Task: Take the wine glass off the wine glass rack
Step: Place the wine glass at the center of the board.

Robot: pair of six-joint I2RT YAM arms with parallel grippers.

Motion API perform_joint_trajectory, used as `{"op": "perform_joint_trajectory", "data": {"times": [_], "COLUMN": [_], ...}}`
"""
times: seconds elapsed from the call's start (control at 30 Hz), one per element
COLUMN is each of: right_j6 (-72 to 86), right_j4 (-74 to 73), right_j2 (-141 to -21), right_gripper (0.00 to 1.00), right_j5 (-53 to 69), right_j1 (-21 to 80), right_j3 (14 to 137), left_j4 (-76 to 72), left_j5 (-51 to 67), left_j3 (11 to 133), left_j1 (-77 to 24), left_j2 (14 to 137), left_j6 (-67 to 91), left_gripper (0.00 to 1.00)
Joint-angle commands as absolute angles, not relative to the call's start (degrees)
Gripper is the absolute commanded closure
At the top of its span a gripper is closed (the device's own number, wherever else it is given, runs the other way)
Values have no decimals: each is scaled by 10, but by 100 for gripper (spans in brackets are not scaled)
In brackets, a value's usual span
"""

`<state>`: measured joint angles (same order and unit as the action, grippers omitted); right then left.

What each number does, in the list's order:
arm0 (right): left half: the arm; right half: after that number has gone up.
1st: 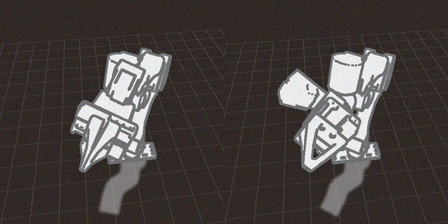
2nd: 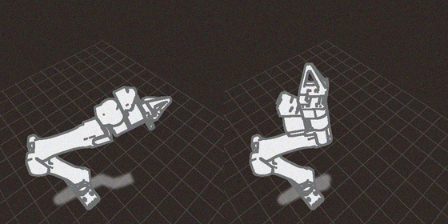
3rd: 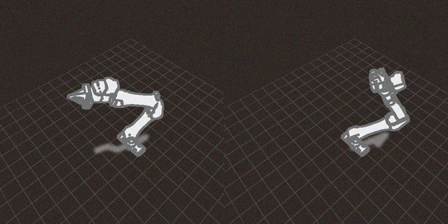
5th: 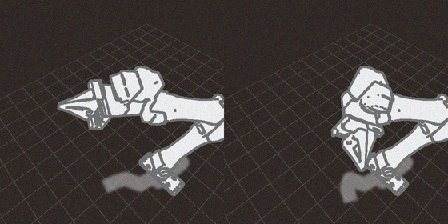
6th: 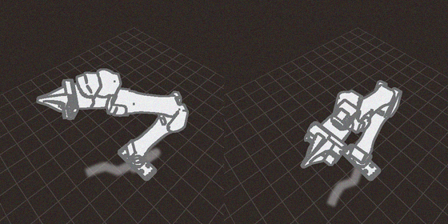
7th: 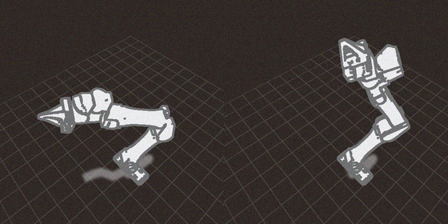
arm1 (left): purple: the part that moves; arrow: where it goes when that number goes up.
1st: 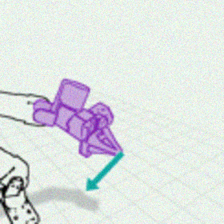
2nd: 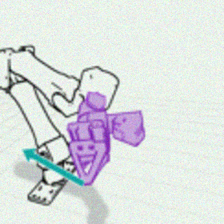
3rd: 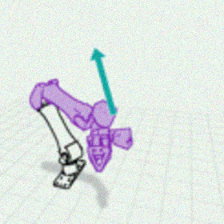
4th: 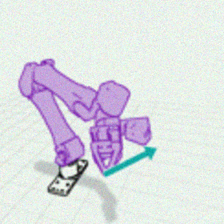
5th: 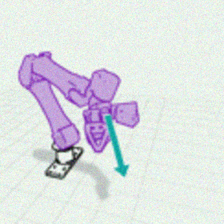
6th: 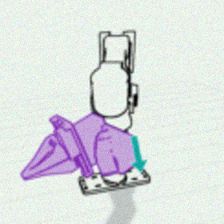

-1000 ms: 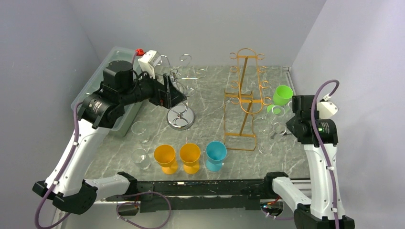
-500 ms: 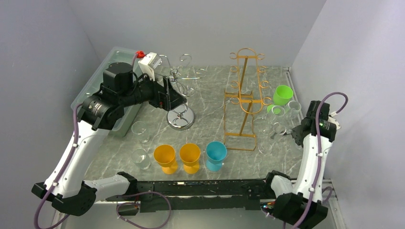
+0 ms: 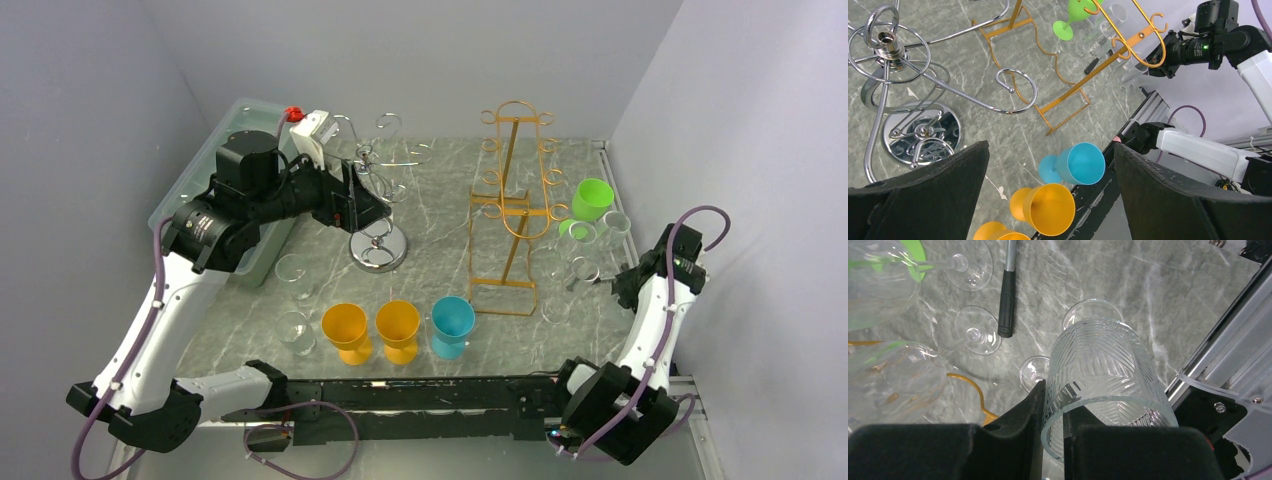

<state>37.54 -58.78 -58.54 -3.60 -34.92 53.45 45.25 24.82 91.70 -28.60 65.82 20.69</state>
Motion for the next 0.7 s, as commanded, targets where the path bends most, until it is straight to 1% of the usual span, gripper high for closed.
{"op": "perform_joint_trajectory", "data": {"times": [0.0,0.57,0.67], "right_j6": [366,355,356], "right_j4": [-521,-470,-470], "right_j2": [-589,-632,-638], "right_gripper": [100,100,96], "right_j5": [-23,-46,-50], "right_j1": [-354,-362,-362], "right_j3": [520,461,461], "left_j4": [430,429,429], "left_j5": [264,260,259], "left_j3": [919,912,911], "left_j1": [-288,-288,-288], "left_j2": [651,647,645], "left_j6": [210,211,211], "left_gripper": [1,0,1]}}
